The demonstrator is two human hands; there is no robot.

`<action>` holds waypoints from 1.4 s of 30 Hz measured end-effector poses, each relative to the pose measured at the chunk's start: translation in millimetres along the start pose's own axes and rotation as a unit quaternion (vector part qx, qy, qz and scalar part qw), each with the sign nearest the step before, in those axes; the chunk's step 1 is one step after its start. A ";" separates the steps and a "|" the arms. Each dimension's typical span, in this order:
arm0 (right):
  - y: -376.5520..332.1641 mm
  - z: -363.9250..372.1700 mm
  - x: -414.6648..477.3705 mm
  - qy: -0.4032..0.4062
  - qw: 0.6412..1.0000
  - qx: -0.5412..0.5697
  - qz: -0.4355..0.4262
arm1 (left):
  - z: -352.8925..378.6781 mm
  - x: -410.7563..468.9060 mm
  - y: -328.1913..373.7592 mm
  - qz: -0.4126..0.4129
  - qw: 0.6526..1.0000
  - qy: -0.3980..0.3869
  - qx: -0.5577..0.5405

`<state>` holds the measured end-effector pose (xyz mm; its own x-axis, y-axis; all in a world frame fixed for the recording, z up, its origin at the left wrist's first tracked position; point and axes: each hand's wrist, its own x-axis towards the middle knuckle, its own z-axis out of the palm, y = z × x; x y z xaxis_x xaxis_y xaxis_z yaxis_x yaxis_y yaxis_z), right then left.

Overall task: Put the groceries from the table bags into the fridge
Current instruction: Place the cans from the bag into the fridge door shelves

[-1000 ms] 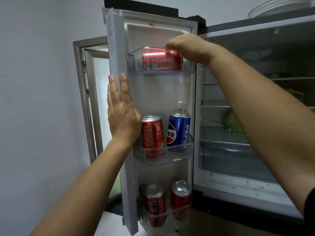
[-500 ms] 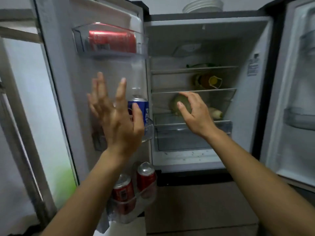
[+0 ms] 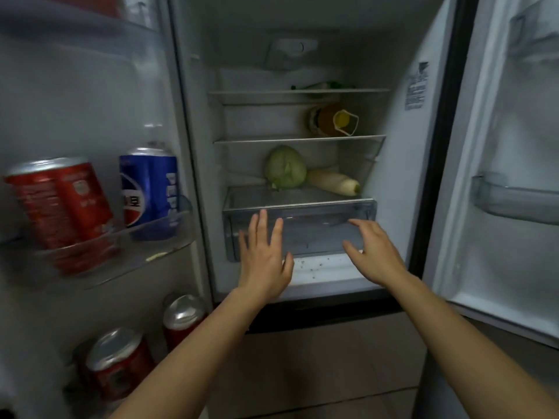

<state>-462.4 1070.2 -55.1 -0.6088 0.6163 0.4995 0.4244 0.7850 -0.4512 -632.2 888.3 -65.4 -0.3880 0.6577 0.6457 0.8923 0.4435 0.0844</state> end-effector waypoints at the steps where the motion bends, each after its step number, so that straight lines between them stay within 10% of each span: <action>1: 9.9 6.9 11.6 -0.003 1.000 0.007 -0.006 | 14.6 11.2 -2.1 -0.018 1.000 -0.015 0.008; 14: 80.7 82.2 174.3 -0.058 0.985 -0.127 -0.105 | 123.6 162.6 -30.4 -0.122 0.970 -0.170 0.126; 42: 51.3 52.6 64.6 0.043 0.973 -0.210 -0.088 | 69.9 58.2 13.8 -0.082 0.986 -0.048 0.134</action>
<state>-515.2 1147.0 -84.9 -0.6460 0.4597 0.6094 0.5664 0.8238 -0.0210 -658.6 975.3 -79.7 -0.5541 0.6119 0.5644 0.7269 0.6861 -0.0302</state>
